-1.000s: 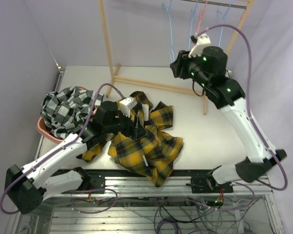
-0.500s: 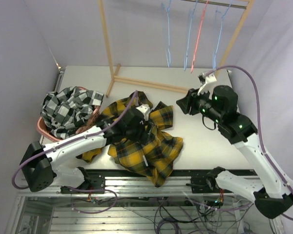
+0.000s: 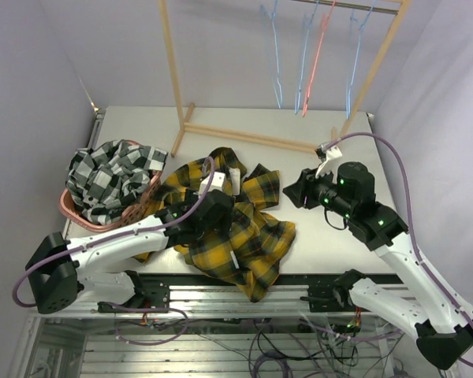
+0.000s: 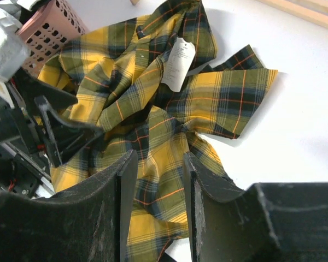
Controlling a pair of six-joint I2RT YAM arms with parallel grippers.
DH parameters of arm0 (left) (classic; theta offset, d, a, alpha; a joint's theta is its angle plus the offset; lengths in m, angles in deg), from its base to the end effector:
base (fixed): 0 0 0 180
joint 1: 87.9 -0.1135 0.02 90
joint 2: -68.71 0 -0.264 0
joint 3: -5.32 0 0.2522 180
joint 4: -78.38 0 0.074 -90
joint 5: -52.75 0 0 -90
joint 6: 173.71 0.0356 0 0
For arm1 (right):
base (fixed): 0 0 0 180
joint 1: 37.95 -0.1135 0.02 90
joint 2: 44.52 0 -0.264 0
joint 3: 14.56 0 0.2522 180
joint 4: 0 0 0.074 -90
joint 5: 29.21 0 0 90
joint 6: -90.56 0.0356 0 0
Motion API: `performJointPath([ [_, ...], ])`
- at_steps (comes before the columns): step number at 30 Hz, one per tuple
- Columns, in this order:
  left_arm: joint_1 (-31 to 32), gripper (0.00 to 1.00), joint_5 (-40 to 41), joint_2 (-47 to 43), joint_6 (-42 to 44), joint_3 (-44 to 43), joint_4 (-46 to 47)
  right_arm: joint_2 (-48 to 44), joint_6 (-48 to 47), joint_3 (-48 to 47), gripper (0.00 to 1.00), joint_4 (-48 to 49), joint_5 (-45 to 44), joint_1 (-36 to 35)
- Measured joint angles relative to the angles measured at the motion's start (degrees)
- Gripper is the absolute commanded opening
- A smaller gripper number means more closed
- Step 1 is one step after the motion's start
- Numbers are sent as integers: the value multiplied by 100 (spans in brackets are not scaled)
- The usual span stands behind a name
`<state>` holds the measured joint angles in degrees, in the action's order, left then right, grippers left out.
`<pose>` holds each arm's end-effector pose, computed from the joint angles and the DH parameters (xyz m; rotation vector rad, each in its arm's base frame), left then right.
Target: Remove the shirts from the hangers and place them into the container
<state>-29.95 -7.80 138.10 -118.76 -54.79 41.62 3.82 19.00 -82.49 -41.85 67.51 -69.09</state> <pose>0.1469 -0.2016 0.2444 0.2125 2.2504 -0.2515 0.1548 0.0984 0.3539 -0.3022 1.9969 0.6755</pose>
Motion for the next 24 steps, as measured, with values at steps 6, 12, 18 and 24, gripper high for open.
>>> performJointPath([
  [6,0,99,98,688,-96,-662,-179,-195,-4,247,39,72,0,0],
  [12,2,99,-505,828,-50,-278,326,-304,-4,323,39,39,-76,2],
  [18,2,99,-614,1414,-31,17,874,-881,-17,323,39,-11,-273,2],
  [24,129,97,-675,2404,142,-31,1410,-1357,4,358,39,-74,-503,2],
])
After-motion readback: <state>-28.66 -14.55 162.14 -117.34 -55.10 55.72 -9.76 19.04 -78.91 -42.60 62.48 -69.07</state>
